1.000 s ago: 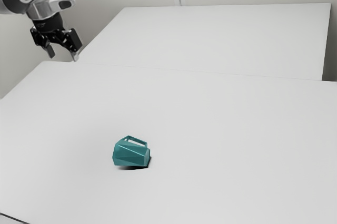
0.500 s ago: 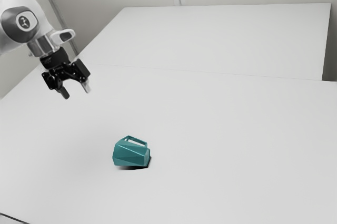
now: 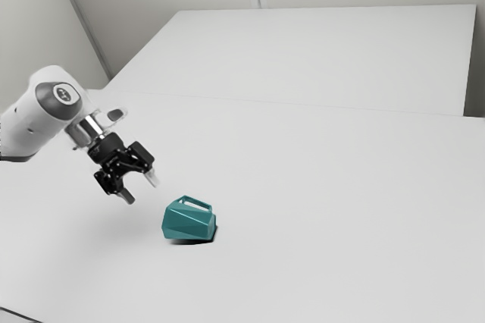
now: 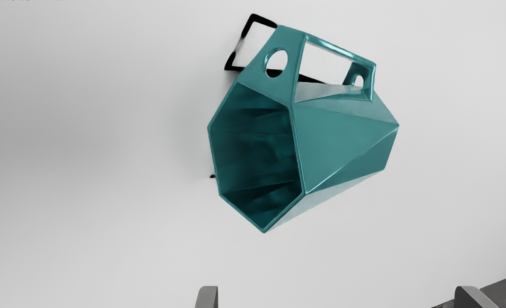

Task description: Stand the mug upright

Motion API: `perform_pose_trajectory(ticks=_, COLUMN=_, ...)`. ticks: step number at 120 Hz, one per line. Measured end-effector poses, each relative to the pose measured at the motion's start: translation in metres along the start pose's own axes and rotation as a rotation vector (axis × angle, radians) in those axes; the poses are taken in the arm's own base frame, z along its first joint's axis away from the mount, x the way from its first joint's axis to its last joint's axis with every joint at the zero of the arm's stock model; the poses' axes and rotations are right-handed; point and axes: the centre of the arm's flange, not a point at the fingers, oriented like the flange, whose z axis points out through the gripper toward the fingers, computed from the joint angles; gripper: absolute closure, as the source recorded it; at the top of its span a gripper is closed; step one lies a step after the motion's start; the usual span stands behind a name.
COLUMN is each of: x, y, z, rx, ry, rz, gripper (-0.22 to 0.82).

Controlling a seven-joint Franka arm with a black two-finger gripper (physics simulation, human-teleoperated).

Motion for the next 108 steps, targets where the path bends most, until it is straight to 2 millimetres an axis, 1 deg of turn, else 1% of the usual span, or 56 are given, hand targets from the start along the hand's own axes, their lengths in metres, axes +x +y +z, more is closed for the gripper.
perform_pose_trajectory(ticks=13, x=0.014, y=-0.013, z=0.02, rx=-0.035, ry=-0.007, rz=0.001, gripper=0.0)
perform_pose_trajectory(ticks=21, x=0.02, y=-0.018, z=0.028, rx=-0.054, ry=-0.004, rz=0.009, gripper=0.0)
perform_pose_trajectory(ticks=37, x=0.027, y=-0.024, z=0.038, rx=-0.081, ry=0.004, rz=0.03, gripper=0.0)
perform_pose_trajectory(ticks=50, x=0.027, y=-0.025, z=0.051, rx=-0.108, ry=-0.003, rz=0.043, gripper=0.0)
perform_pose_trajectory(ticks=69, x=0.028, y=-0.023, z=0.068, rx=-0.15, ry=-0.012, rz=0.059, gripper=0.0)
perform_pose_trajectory(ticks=80, x=0.03, y=-0.021, z=0.072, rx=-0.168, ry=-0.005, rz=0.069, gripper=0.0)
perform_pose_trajectory(ticks=108, x=0.033, y=-0.006, z=0.083, rx=-0.197, ry=0.005, rz=0.108, gripper=0.0)
